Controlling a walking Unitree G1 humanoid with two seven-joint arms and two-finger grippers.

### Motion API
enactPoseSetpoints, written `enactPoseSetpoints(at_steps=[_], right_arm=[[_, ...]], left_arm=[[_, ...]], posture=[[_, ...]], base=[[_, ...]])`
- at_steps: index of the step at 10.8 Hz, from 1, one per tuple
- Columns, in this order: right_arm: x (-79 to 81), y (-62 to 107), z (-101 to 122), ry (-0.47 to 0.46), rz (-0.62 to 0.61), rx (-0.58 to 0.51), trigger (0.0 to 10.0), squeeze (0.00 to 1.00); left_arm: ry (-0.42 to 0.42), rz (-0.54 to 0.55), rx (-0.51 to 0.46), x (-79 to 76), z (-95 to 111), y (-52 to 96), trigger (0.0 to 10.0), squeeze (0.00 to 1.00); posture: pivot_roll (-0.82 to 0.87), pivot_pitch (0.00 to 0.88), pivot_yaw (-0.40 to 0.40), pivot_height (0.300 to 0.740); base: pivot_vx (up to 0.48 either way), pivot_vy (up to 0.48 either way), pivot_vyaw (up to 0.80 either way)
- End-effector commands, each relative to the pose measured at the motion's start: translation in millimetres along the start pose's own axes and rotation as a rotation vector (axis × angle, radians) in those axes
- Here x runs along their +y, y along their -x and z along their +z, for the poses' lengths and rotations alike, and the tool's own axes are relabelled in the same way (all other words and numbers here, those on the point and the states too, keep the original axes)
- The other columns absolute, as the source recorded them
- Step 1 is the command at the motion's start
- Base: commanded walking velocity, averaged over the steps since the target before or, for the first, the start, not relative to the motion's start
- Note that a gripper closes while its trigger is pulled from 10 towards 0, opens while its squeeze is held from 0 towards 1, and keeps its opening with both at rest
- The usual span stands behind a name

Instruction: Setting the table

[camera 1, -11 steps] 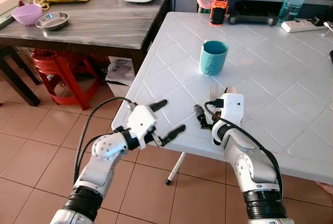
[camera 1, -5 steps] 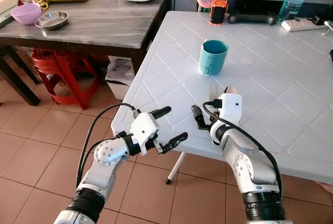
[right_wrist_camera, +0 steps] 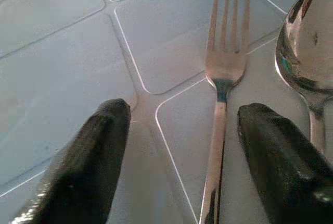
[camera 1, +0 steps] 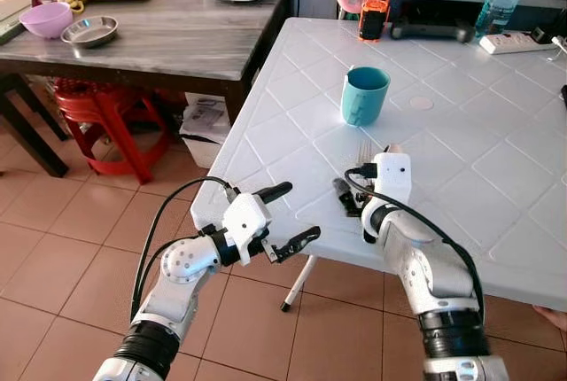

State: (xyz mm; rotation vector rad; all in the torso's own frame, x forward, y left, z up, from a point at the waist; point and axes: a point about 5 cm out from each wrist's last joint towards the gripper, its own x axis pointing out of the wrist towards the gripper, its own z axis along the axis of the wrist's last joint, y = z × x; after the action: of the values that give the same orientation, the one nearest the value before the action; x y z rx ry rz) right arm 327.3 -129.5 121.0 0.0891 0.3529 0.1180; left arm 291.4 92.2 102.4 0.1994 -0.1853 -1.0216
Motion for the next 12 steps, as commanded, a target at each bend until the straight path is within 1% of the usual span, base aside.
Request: enactPoseSetpoints(at_steps=[1, 3, 5, 7, 12], right_arm=[[-13.1, -0.5, -22.7, 0.002, -0.063, 0.117, 0.0, 0.00], [-28.1, 1.9, -28.9, 0.034, -0.145, 0.149, 0.0, 0.00], [-30.4, 4.2, -33.8, 0.041, -0.164, 0.163, 0.0, 0.00], [-29.7, 5.8, -37.6, 0.023, -0.160, 0.168, 0.0, 0.00], [-25.0, 6.1, -40.2, 0.013, -0.141, 0.171, 0.0, 0.00]], left_arm=[[-0.006, -0.021, 0.020, -1.6, -3.3, 2.4, 10.0, 0.00], [-0.010, -0.022, 0.020, -0.7, -3.2, 2.9, 10.0, 0.00], [-0.013, -0.028, 0.018, -0.5, -2.4, 2.7, 10.0, 0.00], [-0.016, -0.038, 0.017, -0.4, -1.8, 1.9, 10.0, 0.00], [-0.018, -0.041, 0.018, -0.2, -1.2, 2.0, 10.0, 0.00]], posture=[[-0.14, 0.119, 0.054, 0.740], [-0.14, 0.117, 0.058, 0.740], [-0.14, 0.114, 0.063, 0.740], [-0.14, 0.114, 0.066, 0.740], [-0.14, 0.115, 0.068, 0.740]], base=[[0.000, 0.000, 0.00], [0.000, 0.000, 0.00], [0.000, 0.000, 0.00], [0.000, 0.000, 0.00], [0.000, 0.000, 0.00]])
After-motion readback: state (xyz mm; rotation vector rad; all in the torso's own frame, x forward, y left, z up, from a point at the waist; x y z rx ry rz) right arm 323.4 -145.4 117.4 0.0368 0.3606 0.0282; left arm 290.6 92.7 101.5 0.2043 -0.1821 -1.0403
